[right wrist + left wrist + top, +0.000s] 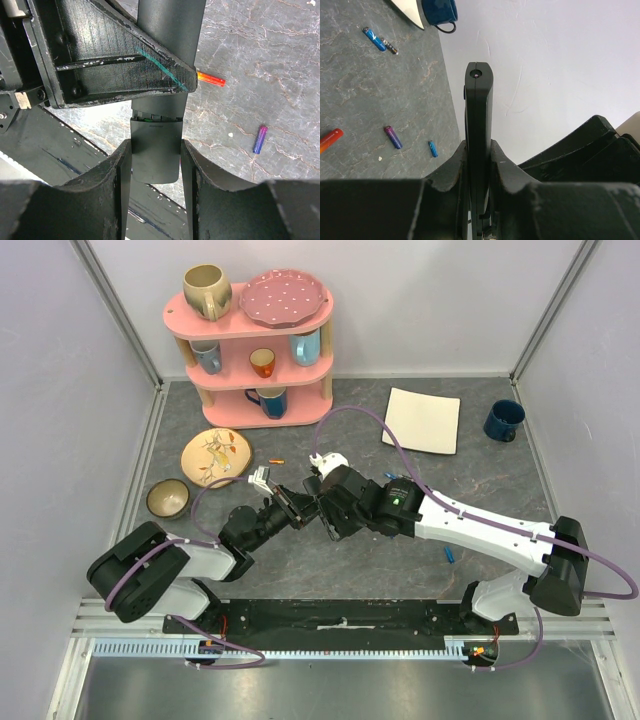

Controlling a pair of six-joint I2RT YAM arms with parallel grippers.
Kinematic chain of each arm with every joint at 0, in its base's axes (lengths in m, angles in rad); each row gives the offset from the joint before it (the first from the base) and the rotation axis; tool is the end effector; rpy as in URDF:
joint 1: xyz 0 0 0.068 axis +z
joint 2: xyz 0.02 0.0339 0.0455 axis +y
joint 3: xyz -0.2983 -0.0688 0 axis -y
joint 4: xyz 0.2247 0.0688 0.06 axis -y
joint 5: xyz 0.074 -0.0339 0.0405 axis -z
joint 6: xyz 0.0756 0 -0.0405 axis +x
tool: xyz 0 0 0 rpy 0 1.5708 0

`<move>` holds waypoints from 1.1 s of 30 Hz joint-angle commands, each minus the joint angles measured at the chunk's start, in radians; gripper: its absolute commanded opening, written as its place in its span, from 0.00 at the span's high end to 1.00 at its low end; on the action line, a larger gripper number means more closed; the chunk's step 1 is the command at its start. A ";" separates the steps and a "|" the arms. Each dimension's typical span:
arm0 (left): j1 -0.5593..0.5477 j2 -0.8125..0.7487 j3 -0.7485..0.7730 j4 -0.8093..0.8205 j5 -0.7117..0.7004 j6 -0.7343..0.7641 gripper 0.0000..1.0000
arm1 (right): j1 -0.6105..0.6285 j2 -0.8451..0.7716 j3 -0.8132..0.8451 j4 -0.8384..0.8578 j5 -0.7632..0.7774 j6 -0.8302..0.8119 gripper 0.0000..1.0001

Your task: Load the batteries into the remote control

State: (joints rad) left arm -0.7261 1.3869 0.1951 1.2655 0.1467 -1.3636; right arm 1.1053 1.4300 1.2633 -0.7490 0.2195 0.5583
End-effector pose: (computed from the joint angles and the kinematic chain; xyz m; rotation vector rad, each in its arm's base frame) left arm 0.1816 -0.1761 0.2312 -0.4243 1.7352 -1.7237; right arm 0.1492 0.2604 0.3135 -0.5870 2.4403 0.4438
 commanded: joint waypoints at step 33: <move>-0.018 -0.108 0.001 0.005 -0.124 0.026 0.98 | 0.031 0.013 -0.045 0.060 -0.026 0.091 1.00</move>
State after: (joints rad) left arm -0.7376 1.3178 0.1757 1.1942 0.0750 -1.3457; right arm 1.1168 1.4300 1.2331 -0.6987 0.2245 0.6292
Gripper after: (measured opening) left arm 0.226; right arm 0.470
